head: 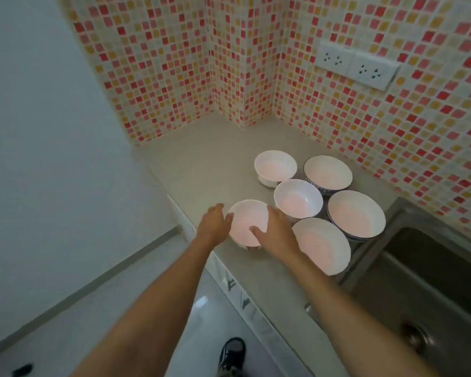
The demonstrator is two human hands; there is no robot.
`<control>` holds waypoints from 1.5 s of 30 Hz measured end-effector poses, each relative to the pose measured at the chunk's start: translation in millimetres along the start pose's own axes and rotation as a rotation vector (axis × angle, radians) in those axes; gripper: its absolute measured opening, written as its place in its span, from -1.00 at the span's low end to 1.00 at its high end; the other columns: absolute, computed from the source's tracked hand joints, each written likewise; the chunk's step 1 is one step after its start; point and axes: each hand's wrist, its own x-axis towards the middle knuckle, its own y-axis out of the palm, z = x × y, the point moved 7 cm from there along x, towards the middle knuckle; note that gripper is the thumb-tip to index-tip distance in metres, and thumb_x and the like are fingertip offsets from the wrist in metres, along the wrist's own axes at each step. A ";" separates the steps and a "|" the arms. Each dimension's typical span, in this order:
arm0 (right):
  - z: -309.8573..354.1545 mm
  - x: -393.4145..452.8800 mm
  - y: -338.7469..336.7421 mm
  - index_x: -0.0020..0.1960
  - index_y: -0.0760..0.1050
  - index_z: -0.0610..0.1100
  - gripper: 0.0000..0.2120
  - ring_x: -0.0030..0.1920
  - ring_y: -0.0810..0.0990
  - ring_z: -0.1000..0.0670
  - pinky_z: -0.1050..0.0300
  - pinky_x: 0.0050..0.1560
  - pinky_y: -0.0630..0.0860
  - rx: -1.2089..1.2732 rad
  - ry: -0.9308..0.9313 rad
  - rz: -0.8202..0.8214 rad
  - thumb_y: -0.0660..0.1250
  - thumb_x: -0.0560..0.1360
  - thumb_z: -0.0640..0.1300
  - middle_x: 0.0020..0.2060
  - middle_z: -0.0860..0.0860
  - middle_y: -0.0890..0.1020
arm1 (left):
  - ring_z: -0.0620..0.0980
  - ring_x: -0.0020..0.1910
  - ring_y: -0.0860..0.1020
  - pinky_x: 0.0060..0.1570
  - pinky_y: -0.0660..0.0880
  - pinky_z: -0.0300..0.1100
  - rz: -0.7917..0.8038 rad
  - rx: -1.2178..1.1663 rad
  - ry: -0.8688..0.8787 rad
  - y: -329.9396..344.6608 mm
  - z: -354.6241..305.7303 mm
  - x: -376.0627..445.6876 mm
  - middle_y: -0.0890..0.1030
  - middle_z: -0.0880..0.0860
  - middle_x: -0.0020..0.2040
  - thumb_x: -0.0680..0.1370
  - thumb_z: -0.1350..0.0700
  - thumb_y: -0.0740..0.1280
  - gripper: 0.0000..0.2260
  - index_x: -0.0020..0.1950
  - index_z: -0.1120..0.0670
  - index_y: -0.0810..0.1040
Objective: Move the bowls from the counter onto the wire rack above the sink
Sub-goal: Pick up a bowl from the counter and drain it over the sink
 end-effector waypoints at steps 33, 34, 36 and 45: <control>-125.8 -126.0 -88.7 0.27 0.37 0.07 -0.67 0.14 0.57 -0.23 -0.27 -0.08 0.63 1.509 0.505 -0.361 0.30 0.55 -0.16 0.22 -0.10 0.48 | 0.05 -0.12 0.55 -0.16 0.42 -0.14 0.030 -0.476 0.383 55.7 -186.3 -72.1 0.64 0.01 -0.13 0.60 0.05 0.17 -0.76 -0.01 0.06 0.63; -137.5 -135.7 -95.9 0.28 0.36 0.07 -0.67 0.16 0.54 -0.22 -0.23 -0.10 0.64 1.499 0.515 -0.388 0.29 0.56 -0.16 0.20 -0.08 0.47 | 0.05 -0.10 0.54 -0.14 0.39 -0.16 0.063 -0.468 0.403 67.3 -196.9 -79.2 0.63 0.02 -0.12 0.61 0.06 0.17 -0.76 0.00 0.07 0.62; -161.0 -158.5 -109.0 0.27 0.37 0.04 -0.69 0.15 0.53 -0.19 -0.17 -0.14 0.65 1.506 0.527 -0.425 0.27 0.56 -0.19 0.16 -0.08 0.49 | 0.04 -0.08 0.54 -0.13 0.37 -0.19 0.145 -0.453 0.451 93.2 -218.5 -96.6 0.62 0.02 -0.09 0.62 0.07 0.15 -0.76 0.06 0.09 0.60; -292.2 -272.2 -122.6 0.29 0.38 -0.05 -0.60 0.23 0.47 -0.19 -0.19 -0.07 0.64 1.549 0.704 -0.615 0.22 0.49 -0.30 0.22 -0.12 0.44 | -0.01 0.04 0.57 0.00 0.48 -0.15 0.528 -0.327 0.590 230.9 -276.3 -179.1 0.63 -0.01 0.06 0.62 -0.12 0.09 -0.64 0.20 0.03 0.55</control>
